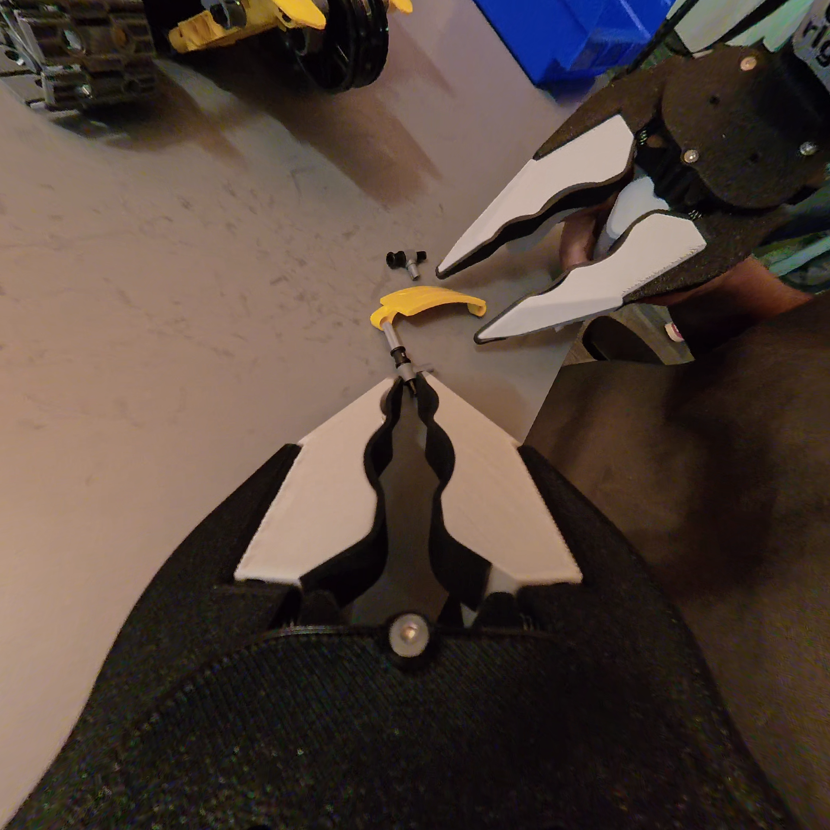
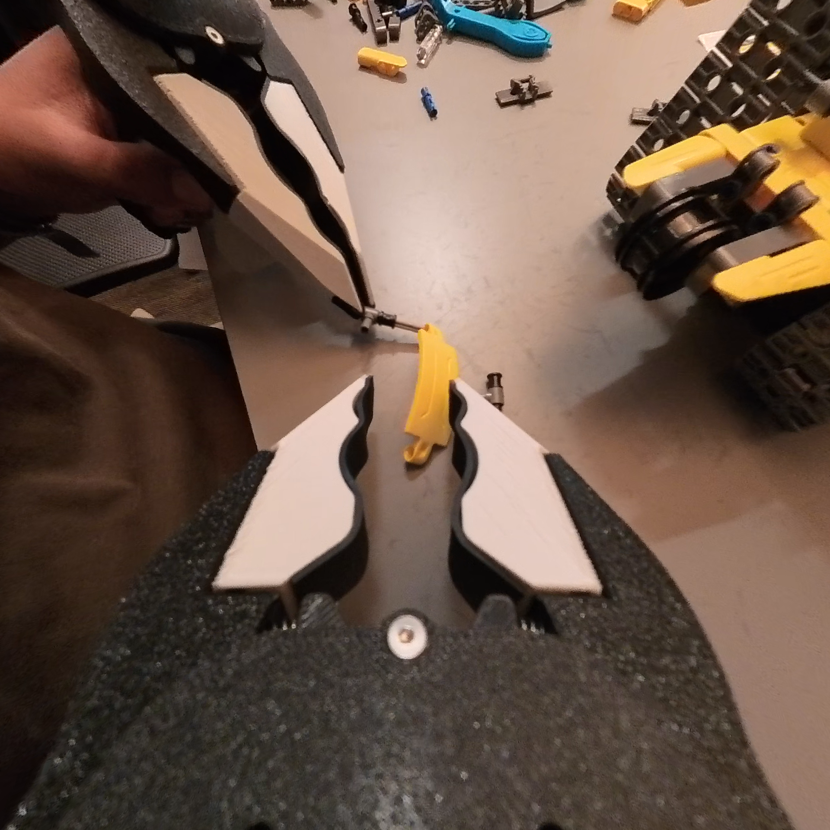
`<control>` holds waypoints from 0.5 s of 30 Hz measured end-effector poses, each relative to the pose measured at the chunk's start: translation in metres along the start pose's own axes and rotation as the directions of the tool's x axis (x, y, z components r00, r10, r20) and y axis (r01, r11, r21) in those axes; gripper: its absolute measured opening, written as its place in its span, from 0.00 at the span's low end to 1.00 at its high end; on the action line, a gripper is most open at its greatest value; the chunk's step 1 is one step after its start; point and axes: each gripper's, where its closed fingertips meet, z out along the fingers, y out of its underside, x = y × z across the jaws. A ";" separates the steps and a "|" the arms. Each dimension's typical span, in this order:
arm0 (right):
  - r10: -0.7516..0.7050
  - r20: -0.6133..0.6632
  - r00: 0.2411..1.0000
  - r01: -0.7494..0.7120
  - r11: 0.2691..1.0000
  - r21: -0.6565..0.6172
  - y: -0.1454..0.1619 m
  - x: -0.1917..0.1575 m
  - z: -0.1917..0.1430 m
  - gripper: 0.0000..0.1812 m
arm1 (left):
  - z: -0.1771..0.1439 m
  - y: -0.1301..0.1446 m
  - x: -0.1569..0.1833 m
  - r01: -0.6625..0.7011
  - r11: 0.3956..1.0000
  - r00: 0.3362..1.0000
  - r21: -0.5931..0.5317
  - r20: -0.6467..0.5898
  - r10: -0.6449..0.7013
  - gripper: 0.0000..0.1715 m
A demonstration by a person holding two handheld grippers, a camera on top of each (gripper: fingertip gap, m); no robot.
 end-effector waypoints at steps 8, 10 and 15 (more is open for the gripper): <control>-0.049 0.025 0.999 0.049 0.999 -0.014 0.002 -0.008 0.002 0.18 | 0.001 -0.001 -0.001 0.021 1.000 1.000 -0.009 0.003 -0.021 0.02; -0.064 0.032 0.997 0.064 0.998 -0.015 0.002 -0.011 0.002 0.18 | 0.001 -0.001 -0.001 0.021 1.000 1.000 -0.013 0.008 -0.021 0.02; -0.100 0.033 0.994 0.100 0.995 -0.018 0.002 -0.014 0.004 0.17 | 0.002 0.000 -0.002 0.031 0.999 0.999 -0.023 0.011 -0.031 0.02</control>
